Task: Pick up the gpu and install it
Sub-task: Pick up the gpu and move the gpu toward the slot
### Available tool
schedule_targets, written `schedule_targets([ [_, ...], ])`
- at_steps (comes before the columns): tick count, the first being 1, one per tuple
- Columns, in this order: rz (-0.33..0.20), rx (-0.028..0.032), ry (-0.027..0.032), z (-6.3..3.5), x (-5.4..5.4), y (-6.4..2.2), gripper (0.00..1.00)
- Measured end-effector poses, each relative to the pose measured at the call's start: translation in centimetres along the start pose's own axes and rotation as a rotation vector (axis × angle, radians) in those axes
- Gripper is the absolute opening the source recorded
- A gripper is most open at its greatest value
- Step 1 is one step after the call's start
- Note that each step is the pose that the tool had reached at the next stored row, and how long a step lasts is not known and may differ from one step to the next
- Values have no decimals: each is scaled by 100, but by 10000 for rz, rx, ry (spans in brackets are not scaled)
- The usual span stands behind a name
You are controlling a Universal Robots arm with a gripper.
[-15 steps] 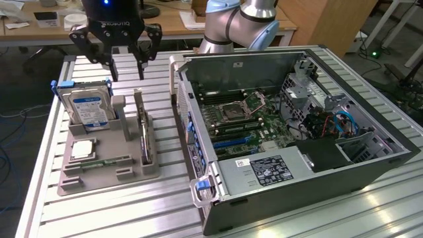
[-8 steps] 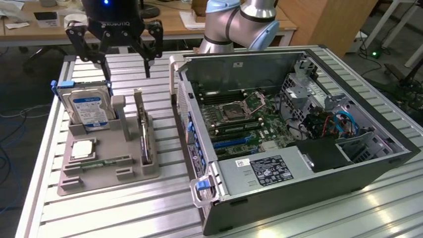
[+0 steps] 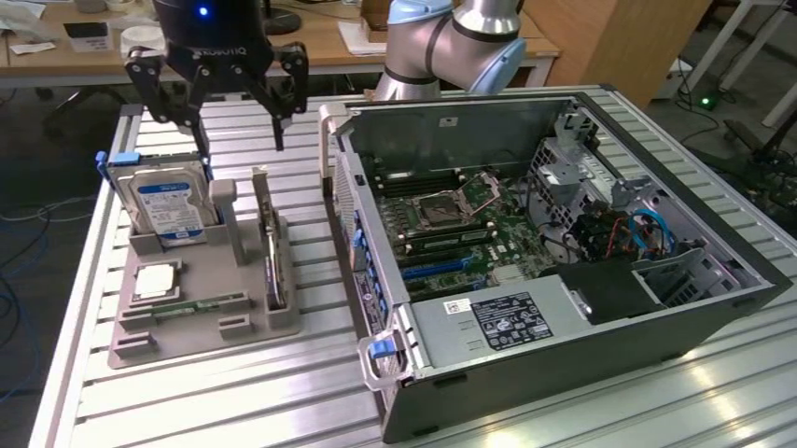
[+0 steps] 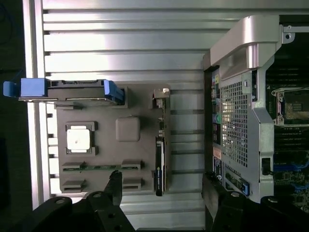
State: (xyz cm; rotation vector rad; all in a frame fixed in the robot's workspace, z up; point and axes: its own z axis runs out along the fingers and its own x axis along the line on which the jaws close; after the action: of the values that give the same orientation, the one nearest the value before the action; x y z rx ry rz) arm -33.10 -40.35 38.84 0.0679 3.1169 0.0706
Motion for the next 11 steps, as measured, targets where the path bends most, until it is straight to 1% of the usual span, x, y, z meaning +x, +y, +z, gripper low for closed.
schedule_targets([
  [3,0,-19,1,22,-4,-19,76],
  [9,3,-19,15,89,-8,-39,76],
  [11,1,-19,27,111,-14,-41,76],
])
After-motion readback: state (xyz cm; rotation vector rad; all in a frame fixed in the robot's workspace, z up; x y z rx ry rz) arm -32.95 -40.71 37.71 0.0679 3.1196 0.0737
